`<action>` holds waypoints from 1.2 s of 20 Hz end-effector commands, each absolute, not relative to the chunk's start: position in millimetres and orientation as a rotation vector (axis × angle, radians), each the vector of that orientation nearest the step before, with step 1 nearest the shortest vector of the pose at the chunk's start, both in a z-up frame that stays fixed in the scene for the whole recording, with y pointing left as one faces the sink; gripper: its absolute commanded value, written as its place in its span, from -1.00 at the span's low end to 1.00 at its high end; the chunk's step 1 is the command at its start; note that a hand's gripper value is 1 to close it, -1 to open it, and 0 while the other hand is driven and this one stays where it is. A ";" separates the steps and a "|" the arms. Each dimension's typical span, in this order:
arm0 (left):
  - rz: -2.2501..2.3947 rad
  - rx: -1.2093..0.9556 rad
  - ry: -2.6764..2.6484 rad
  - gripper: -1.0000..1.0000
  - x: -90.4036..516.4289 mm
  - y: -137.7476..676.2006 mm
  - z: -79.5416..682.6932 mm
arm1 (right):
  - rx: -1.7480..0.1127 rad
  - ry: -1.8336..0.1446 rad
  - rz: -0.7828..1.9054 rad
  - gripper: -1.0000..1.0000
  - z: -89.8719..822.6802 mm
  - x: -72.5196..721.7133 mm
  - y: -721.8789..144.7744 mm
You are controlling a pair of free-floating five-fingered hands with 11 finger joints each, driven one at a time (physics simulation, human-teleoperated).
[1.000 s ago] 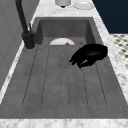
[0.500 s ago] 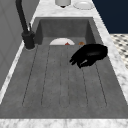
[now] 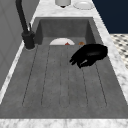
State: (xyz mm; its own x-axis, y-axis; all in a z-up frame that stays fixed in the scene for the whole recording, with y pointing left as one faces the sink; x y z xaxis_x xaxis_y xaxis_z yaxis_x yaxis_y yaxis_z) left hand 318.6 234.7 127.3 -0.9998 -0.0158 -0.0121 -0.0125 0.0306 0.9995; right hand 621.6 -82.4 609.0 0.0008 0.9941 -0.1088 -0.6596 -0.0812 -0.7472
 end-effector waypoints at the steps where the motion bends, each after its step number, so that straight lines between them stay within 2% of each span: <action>1: -2.185 0.031 -2.253 0.00 318.6 234.7 127.3 | -0.674 -0.546 1.554 -1.00 610.8 635.7 -86.1; 8: -2.185 0.031 -2.253 0.00 318.6 234.7 127.3 | -0.731 -0.647 1.541 -1.00 603.9 619.4 -89.2; 13: -2.185 0.031 -2.253 0.00 318.6 234.7 127.3 | -0.778 -0.642 1.524 -1.00 577.3 607.0 -86.8; 22: -2.185 0.031 -2.253 0.00 318.6 234.7 127.3 | -0.725 -0.619 1.540 -1.00 588.0 618.4 -88.6; 24: -2.185 0.031 -2.253 0.00 318.6 234.7 127.3 | -0.764 -0.586 1.563 -1.00 583.9 623.9 -71.1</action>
